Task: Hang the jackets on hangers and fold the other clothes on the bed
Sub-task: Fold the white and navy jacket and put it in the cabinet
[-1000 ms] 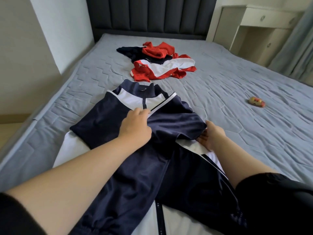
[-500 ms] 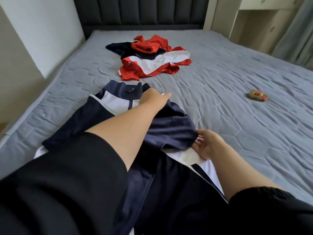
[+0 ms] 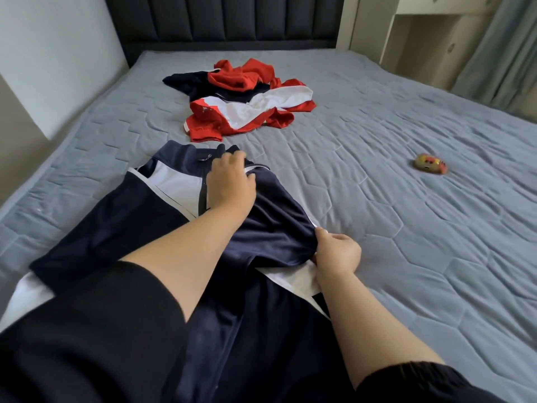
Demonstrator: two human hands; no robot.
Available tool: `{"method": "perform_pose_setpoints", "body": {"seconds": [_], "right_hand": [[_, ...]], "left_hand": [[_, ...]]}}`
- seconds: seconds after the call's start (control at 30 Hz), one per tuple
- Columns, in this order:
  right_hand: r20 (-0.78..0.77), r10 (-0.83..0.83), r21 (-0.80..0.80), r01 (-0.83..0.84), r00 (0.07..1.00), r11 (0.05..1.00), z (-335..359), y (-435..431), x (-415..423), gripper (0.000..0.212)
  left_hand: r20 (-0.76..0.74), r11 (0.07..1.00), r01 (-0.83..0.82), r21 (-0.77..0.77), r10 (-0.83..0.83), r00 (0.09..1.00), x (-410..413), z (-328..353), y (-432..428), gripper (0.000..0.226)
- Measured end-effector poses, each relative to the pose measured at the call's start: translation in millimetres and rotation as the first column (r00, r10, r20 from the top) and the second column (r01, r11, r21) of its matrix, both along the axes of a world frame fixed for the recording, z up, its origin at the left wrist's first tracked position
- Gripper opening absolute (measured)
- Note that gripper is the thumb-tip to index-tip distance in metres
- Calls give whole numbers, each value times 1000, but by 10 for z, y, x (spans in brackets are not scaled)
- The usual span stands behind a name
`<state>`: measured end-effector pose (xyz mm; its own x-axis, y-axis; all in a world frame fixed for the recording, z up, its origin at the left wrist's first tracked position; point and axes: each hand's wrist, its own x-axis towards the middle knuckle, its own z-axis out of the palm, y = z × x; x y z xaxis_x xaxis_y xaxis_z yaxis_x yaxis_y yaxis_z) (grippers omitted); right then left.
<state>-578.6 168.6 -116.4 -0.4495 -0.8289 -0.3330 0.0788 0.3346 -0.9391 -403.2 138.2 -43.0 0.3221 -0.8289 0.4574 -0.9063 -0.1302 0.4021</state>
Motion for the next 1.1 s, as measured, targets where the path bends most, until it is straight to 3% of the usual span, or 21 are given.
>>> {"method": "perform_pose_setpoints", "body": {"seconds": [0.1,0.17,0.23,0.4,0.5,0.7,0.8,0.87,0.93,1.0,1.03,1.1], "right_hand": [[-15,-1,-37,0,1000,999,-1,18,14,15],[-23,22,-45,-23,999,999,20,20,9,13],[6,54,-31,-54,999,998,55,29,2,11],[30,30,22,-30,999,999,112,23,-15,34],[-51,25,23,-24,998,999,218,102,24,30],[-159,107,-16,-111,981,994,396,390,132,24],[-132,189,12,-189,973,982,470,516,154,24],[-244,264,69,-255,933,964,531,649,186,22],[-429,240,-23,-277,871,961,598,827,238,39],[-533,201,-150,-326,822,933,671,1072,288,32],[-588,227,-137,-372,776,918,734,1214,330,18],[-649,385,49,-469,656,882,817,1443,389,34]], "left_hand": [[335,938,339,-77,-296,894,-79,-101,193,39],[462,909,413,59,-391,796,-74,-256,341,52],[498,894,378,240,-447,743,-82,-332,511,58],[309,811,232,537,-446,840,-60,-283,827,56],[270,751,201,629,-453,849,12,-219,1092,53],[234,750,134,648,-364,902,341,-199,1829,57],[204,785,104,610,-282,937,348,-243,2171,66],[168,823,44,566,-167,972,372,-234,2340,77],[98,848,-5,530,-55,994,426,-171,2469,84],[42,852,-19,524,-3,999,465,-97,2585,86],[4,849,-11,529,11,1000,481,-59,2636,86],[-73,834,20,552,24,997,539,-6,2706,82]]}}
